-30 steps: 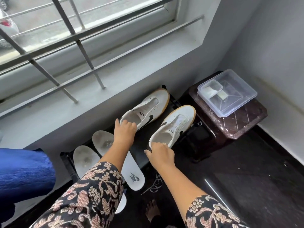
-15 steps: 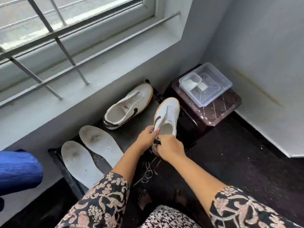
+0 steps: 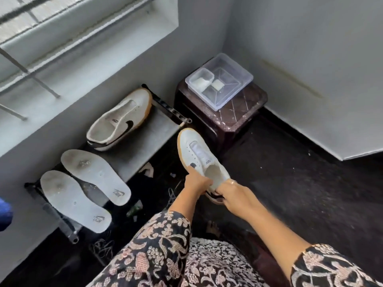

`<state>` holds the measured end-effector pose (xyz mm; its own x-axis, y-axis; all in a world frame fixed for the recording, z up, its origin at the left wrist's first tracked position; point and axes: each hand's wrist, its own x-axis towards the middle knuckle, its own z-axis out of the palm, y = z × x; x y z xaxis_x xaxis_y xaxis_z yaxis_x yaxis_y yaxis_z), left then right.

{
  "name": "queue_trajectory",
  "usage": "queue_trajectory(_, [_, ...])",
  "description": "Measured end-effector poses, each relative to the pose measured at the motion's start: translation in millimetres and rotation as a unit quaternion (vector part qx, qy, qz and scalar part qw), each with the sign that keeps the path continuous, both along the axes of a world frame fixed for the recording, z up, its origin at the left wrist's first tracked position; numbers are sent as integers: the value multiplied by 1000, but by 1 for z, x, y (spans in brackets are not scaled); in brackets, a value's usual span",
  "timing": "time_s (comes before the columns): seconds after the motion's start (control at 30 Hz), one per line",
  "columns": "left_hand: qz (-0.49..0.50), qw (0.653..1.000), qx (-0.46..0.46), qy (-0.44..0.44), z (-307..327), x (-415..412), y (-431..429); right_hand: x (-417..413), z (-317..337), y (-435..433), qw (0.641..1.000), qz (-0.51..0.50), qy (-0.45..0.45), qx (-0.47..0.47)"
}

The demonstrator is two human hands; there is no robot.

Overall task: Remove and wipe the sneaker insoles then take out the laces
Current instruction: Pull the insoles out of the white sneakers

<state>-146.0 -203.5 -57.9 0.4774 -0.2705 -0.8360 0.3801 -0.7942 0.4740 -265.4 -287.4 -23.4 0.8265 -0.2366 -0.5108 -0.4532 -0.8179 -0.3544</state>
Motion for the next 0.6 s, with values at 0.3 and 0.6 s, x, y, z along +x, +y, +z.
queue_trajectory(0.3, [-48,996,65,35,-72,-77,-34,-81,-75,-38,996,57,68,12])
queue_trajectory(0.6, [-243,968,60,-23,-229,-66,-8,-63,-245,-11,994,18,91,57])
